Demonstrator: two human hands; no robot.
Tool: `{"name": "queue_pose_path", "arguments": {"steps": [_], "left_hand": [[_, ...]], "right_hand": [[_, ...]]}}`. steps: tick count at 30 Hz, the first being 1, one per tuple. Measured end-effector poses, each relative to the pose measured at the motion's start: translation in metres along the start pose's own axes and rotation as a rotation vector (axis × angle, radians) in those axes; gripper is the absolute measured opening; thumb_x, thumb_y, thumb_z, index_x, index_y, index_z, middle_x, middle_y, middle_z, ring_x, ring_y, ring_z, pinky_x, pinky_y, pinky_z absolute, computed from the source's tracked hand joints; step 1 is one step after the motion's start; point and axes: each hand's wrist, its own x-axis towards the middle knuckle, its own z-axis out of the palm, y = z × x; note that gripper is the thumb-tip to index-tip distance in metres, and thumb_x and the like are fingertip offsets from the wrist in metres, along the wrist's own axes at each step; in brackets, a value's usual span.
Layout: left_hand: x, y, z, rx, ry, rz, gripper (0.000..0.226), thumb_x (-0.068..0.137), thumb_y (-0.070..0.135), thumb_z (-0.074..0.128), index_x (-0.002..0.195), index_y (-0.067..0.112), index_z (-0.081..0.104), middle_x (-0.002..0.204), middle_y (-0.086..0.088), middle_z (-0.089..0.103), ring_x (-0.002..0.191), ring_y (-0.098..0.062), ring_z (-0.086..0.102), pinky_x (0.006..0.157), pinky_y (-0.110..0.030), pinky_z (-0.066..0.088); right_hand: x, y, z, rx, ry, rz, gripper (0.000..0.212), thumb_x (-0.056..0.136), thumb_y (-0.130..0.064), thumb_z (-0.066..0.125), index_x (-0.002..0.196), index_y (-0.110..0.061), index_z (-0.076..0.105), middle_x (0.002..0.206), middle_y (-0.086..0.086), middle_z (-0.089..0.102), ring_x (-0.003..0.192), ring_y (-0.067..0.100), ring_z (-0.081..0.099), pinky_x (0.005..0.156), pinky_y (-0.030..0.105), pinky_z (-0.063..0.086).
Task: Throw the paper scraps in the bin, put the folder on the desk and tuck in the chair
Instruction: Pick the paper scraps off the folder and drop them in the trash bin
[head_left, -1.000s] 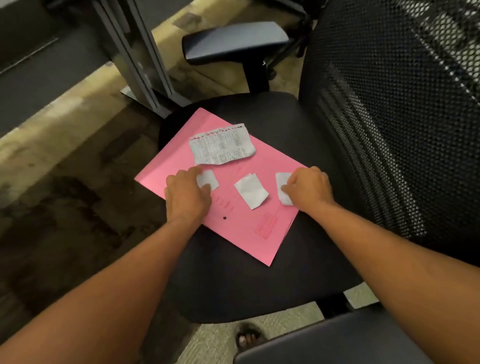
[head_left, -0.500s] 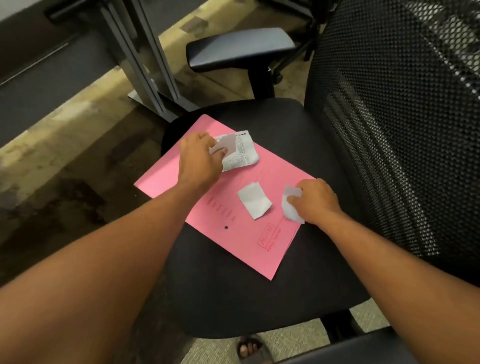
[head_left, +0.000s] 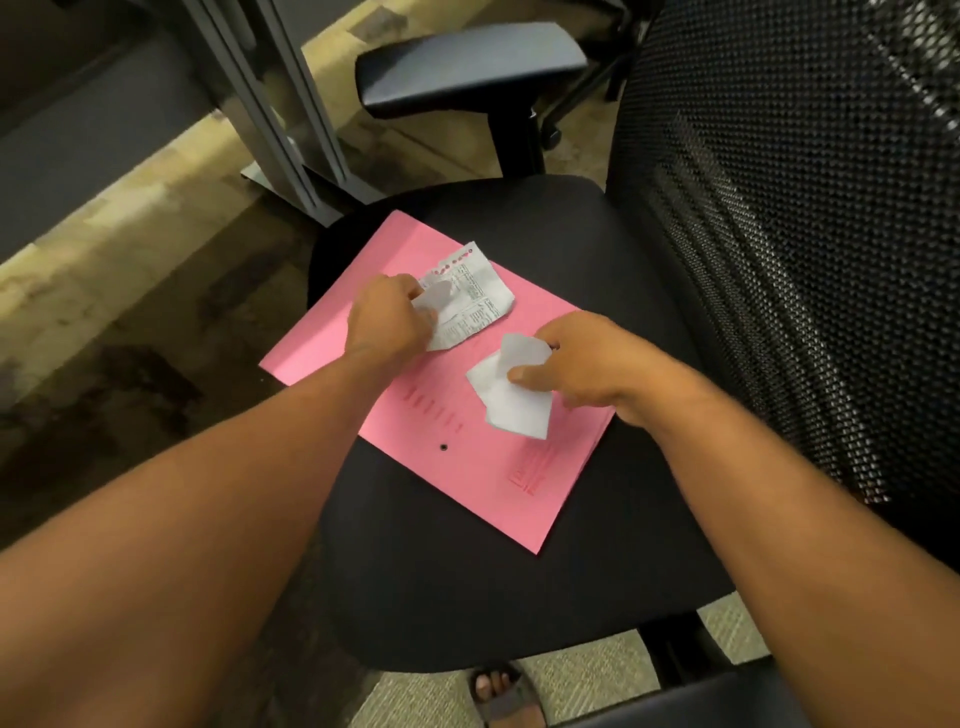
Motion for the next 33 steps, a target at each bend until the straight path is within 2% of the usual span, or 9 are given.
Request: {"name": "queue_pose_path", "arguments": {"steps": [3, 6, 9, 11, 15, 19, 25, 30, 33], "left_hand": [[-0.013, -0.011, -0.001, -0.115, 0.049, 0.007, 0.023, 0.09, 0.014, 0.061, 0.113, 0.02, 0.062, 0.122, -0.005, 0.06, 0.092, -0.015, 0.047, 0.071, -0.027, 0.039], [-0.024, -0.023, -0.005, -0.236, 0.047, 0.024, 0.023, 0.092, 0.015, 0.06, 0.107, 0.029, 0.051, 0.119, 0.0, 0.056, 0.083, -0.011, 0.05, 0.057, -0.017, 0.038], [-0.033, -0.035, -0.017, -0.322, 0.071, -0.003, 0.04, 0.091, 0.019, 0.065, 0.125, 0.031, 0.046, 0.109, 0.005, 0.049, 0.08, -0.011, 0.054, 0.05, -0.018, 0.046], [-0.039, -0.043, -0.026, -0.375, 0.111, -0.038, 0.048, 0.091, 0.022, 0.066, 0.134, 0.029, 0.045, 0.108, 0.006, 0.047, 0.086, -0.014, 0.054, 0.057, -0.023, 0.053], [-0.052, -0.065, -0.039, -0.448, 0.189, -0.028, 0.014, 0.091, 0.027, 0.064, 0.102, 0.018, 0.064, 0.091, 0.007, 0.062, 0.076, -0.008, 0.06, 0.052, -0.018, 0.044], [-0.07, -0.1, -0.052, -0.526, 0.259, -0.074, 0.009, 0.087, 0.029, 0.067, 0.081, 0.027, 0.061, 0.081, 0.012, 0.063, 0.069, -0.007, 0.063, 0.045, -0.015, 0.046], [-0.107, -0.178, -0.076, -0.569, 0.339, -0.247, 0.013, 0.085, 0.037, 0.071, 0.079, 0.029, 0.062, 0.084, 0.012, 0.065, 0.077, -0.012, 0.068, 0.065, -0.043, 0.061], [-0.164, -0.254, -0.094, -0.561, 0.349, -0.369, 0.012, 0.087, 0.038, 0.07, 0.083, 0.03, 0.062, 0.091, 0.01, 0.066, 0.075, -0.011, 0.069, 0.058, -0.033, 0.062], [-0.197, -0.3, -0.099, -0.548, 0.325, -0.476, 0.022, 0.087, 0.036, 0.07, 0.105, 0.024, 0.066, 0.107, 0.001, 0.068, 0.084, -0.015, 0.069, 0.064, -0.03, 0.061]], "right_hand": [[0.011, -0.007, 0.025, -0.075, -0.001, 0.043, 0.044, 0.083, -0.032, 0.071, 0.12, -0.01, 0.06, 0.113, 0.009, 0.06, 0.103, 0.029, 0.059, 0.081, 0.039, 0.051], [0.024, -0.005, 0.048, -0.266, 0.097, 0.079, 0.049, 0.083, -0.028, 0.069, 0.128, -0.015, 0.054, 0.125, 0.011, 0.053, 0.1, 0.026, 0.057, 0.078, 0.033, 0.048], [0.029, -0.003, 0.065, -0.276, 0.191, 0.1, 0.047, 0.084, -0.022, 0.067, 0.128, -0.016, 0.052, 0.125, 0.013, 0.054, 0.093, 0.025, 0.056, 0.072, 0.031, 0.042], [0.03, -0.001, 0.073, -0.251, 0.241, 0.071, 0.042, 0.083, -0.017, 0.065, 0.123, -0.014, 0.052, 0.119, 0.012, 0.061, 0.098, 0.03, 0.06, 0.072, 0.033, 0.044], [0.022, -0.002, 0.079, -0.053, 0.317, 0.06, 0.049, 0.082, -0.008, 0.064, 0.124, -0.019, 0.041, 0.118, 0.013, 0.061, 0.093, 0.031, 0.057, 0.073, 0.037, 0.048], [0.007, -0.026, 0.09, 0.082, 0.349, 0.021, 0.05, 0.081, -0.019, 0.07, 0.127, -0.02, 0.05, 0.12, 0.009, 0.061, 0.103, 0.03, 0.059, 0.084, 0.045, 0.054], [-0.015, -0.082, 0.135, 0.186, 0.278, -0.095, 0.026, 0.079, -0.025, 0.073, 0.102, -0.012, 0.071, 0.101, 0.007, 0.071, 0.089, 0.026, 0.065, 0.075, 0.038, 0.053], [-0.029, -0.13, 0.208, 0.19, 0.159, -0.145, 0.039, 0.083, -0.029, 0.075, 0.117, -0.011, 0.065, 0.113, 0.007, 0.067, 0.096, 0.025, 0.064, 0.07, 0.031, 0.051], [-0.037, -0.152, 0.255, 0.177, 0.061, -0.16, 0.039, 0.083, -0.029, 0.074, 0.117, -0.011, 0.065, 0.115, 0.007, 0.067, 0.093, 0.02, 0.065, 0.065, 0.03, 0.053]]}}
